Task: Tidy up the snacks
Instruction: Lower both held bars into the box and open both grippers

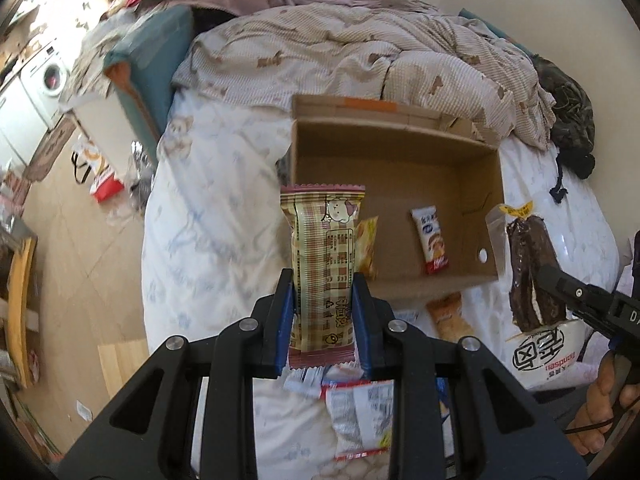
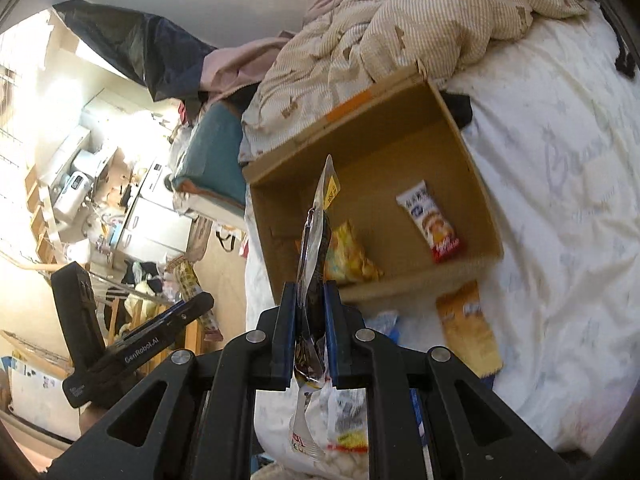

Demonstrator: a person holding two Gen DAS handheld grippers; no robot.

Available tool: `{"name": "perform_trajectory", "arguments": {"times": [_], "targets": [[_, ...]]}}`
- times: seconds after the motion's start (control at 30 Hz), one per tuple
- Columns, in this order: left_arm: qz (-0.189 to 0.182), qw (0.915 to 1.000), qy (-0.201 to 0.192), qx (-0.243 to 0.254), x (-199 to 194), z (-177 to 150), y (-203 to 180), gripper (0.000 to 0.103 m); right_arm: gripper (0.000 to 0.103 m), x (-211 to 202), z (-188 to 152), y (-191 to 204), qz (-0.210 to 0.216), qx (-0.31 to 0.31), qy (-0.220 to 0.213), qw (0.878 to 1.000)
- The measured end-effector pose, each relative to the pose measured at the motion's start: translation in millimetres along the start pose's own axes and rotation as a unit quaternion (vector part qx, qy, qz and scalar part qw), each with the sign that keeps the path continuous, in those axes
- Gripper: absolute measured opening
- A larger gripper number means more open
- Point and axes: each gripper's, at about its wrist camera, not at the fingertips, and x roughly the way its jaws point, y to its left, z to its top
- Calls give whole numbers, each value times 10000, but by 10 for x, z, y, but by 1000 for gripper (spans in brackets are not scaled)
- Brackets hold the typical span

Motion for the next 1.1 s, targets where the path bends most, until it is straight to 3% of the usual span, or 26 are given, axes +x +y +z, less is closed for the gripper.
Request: {"name": "perform_trajectory", "arguments": {"times": [0.23, 0.43, 0.63, 0.83, 1.1], "targets": [[18, 9999, -14, 125, 260, 255, -189, 23, 13, 167, 336, -110, -31, 92, -107, 9999], [60, 9999, 11, 123, 558, 281, -216, 23, 13, 400, 511, -232, -70, 45, -74, 9999], [44, 9998, 95, 191, 839, 420, -276, 23, 13, 668, 609, -421, -35, 188, 11, 9998], [27, 9991, -74, 423, 1062, 480, -400, 23, 13, 900, 699, -522, -134, 112, 65, 9998], [-56, 9994, -65, 327, 1267, 499, -386, 23, 13, 1097, 740, -588, -265, 115, 107, 9995]]}}
